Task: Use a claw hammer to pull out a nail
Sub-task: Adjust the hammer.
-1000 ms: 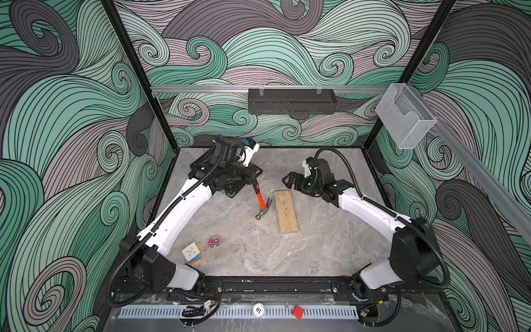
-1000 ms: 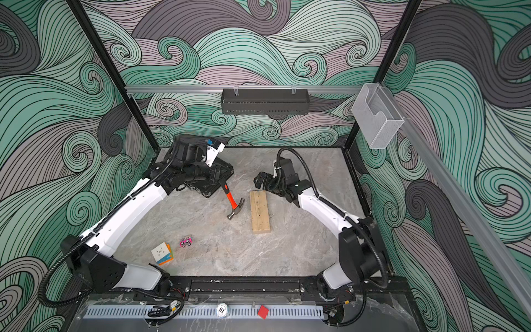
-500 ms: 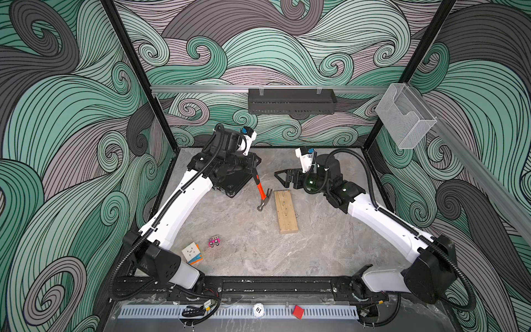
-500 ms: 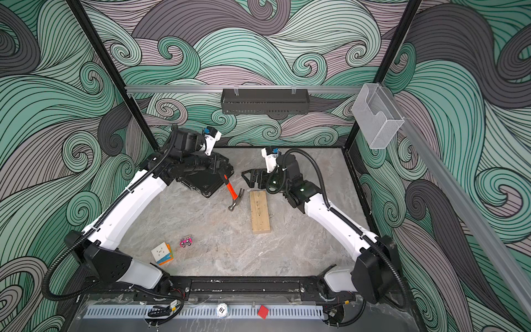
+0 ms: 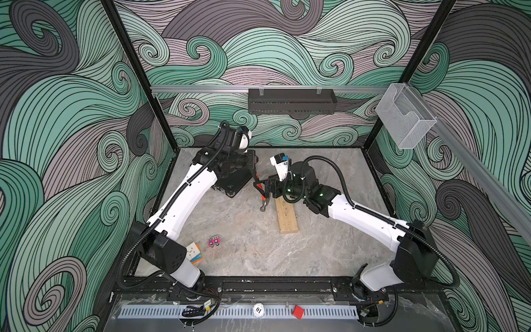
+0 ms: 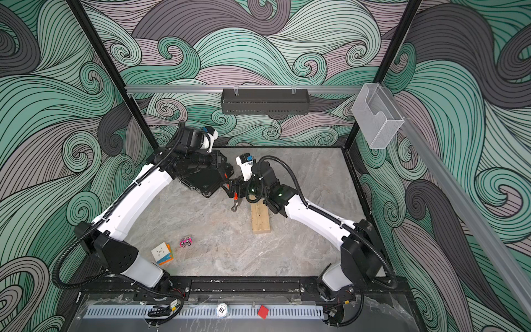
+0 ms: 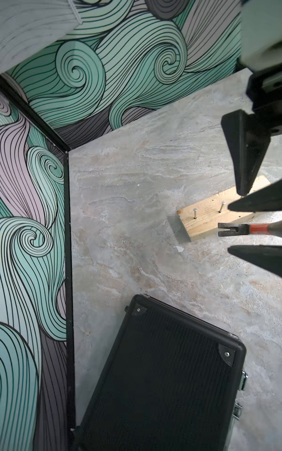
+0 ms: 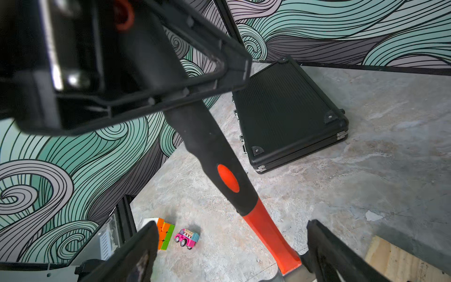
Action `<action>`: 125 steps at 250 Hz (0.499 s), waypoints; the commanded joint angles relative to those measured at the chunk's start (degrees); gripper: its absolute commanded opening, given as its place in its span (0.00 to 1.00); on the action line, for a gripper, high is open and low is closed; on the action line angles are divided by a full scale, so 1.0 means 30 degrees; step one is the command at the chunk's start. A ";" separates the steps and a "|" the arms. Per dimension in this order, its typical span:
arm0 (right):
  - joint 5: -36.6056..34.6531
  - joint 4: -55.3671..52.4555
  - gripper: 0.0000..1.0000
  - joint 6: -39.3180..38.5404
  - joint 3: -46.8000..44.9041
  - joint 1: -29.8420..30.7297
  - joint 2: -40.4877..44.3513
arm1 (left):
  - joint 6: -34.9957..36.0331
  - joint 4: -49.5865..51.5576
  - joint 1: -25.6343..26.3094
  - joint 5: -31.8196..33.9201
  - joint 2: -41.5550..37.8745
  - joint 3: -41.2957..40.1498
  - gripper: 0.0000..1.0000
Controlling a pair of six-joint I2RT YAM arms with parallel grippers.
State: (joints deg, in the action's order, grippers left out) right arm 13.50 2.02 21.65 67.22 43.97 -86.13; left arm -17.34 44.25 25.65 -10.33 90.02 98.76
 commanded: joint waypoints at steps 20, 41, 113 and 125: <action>0.2042 -0.1920 0.98 -0.2637 0.1472 -0.0896 0.0947 | 0.3511 0.1158 -0.0084 -0.3182 -0.0223 0.2592 0.00; 0.5243 -0.2197 0.98 -0.2434 0.1674 -0.1923 0.1154 | 0.4319 0.1609 -0.0213 -0.4862 -0.0130 0.3232 0.00; 1.1571 -0.1165 0.87 -0.1050 0.1804 -0.4058 0.2177 | 0.4425 0.0583 -0.1480 -1.3066 0.0756 0.4791 0.00; 1.2376 -0.1177 0.86 -0.1006 0.2029 -0.4208 0.2247 | 0.4619 0.0808 -0.1549 -1.3886 0.1109 0.5274 0.00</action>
State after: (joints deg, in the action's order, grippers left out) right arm 39.35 -2.72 17.58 71.24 32.21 -81.36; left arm -4.82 48.42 22.13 -37.80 91.55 109.23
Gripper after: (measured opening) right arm 0.872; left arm 0.206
